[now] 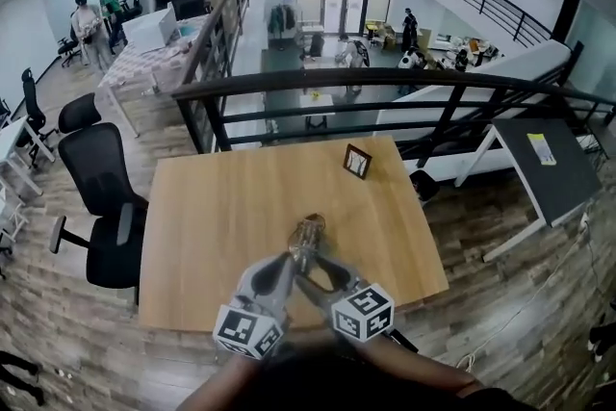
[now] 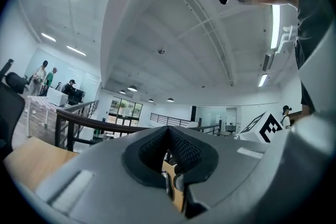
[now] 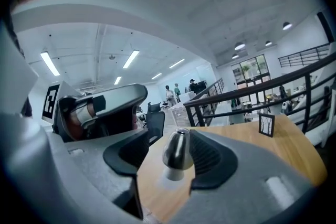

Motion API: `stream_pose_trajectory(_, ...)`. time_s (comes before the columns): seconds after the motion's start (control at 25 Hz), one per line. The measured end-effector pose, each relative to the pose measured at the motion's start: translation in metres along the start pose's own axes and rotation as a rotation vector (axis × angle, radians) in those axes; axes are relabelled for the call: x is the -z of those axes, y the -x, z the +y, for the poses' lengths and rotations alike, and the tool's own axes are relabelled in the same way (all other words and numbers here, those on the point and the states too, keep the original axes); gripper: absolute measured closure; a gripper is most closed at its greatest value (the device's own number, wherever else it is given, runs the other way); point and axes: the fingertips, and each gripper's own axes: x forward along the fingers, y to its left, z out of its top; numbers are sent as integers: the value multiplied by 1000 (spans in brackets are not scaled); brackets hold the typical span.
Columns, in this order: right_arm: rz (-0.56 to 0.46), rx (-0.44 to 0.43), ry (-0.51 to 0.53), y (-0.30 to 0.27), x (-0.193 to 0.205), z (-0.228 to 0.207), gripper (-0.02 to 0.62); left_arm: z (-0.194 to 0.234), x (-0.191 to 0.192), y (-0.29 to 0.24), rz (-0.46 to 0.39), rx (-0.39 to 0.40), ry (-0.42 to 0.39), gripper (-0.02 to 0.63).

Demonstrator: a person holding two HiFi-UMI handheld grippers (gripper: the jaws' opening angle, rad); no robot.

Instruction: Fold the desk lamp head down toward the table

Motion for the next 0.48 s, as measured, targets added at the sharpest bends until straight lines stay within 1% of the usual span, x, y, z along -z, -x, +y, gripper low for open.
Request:
stream_pose_trajectory(0.16,3,78,-10,-7,3,-2,359,-1,6,2,32,88,4,604)
stream_pose_trajectory(0.32,4,145,-24,-19,4,-13,342,5,11,5,57,149,2,604)
stream_pose_trajectory(0.48,25,192,11,-31,8,-17,341,8,13,11,76,199,8,604)
